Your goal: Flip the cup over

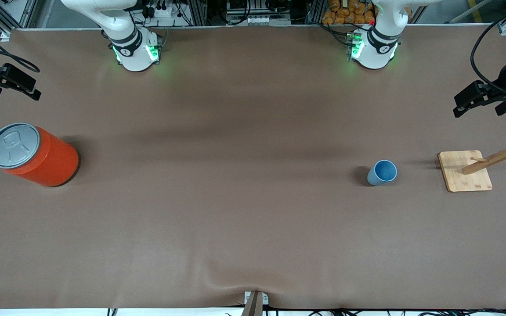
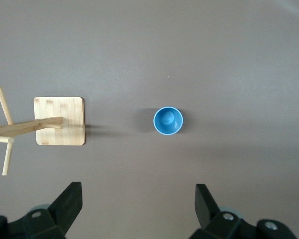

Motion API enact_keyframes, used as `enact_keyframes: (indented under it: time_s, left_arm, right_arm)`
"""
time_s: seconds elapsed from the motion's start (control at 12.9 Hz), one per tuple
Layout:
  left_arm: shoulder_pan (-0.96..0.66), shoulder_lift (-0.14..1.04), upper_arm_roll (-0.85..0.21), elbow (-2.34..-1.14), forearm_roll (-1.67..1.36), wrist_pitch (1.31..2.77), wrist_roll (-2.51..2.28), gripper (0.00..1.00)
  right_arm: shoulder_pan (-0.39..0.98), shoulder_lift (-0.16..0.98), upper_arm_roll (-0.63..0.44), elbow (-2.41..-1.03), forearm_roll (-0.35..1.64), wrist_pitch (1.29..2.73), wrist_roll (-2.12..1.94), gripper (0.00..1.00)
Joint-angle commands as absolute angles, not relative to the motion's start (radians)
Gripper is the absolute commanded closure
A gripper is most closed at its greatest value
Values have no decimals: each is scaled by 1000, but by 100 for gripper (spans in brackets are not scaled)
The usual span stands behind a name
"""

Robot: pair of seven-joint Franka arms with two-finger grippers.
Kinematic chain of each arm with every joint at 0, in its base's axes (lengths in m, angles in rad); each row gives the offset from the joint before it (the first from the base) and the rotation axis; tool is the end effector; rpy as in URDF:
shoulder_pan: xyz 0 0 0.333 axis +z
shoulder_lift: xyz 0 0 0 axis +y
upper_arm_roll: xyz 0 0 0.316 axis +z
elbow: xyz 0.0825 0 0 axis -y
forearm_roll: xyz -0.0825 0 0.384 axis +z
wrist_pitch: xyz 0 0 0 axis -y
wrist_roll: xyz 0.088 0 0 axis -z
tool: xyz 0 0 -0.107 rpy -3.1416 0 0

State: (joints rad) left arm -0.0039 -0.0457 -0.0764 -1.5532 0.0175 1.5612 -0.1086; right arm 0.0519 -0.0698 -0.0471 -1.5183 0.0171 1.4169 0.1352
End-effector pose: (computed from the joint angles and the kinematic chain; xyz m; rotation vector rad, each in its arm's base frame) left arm 0.5380 -0.0425 0.6569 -3.1242 -0.0452 -0.0864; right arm 0.5159 0.0035 0.6730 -3.1168 0.1996 0.0516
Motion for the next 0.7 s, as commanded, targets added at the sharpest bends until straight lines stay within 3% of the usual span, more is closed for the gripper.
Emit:
enact_keyframes:
  time_s: [0.0, 0.62]
  left_arm:
    - [-31, -133, -61, -1643, 32, 1557, -97, 0]
    - [-35, -152, -35, -1635, 35, 1537, -49, 0]
  right_arm:
    - [44, -89, -43, -1539, 21, 1420, 149, 0]
    - [44, -89, -43, -1539, 21, 1420, 149, 0]
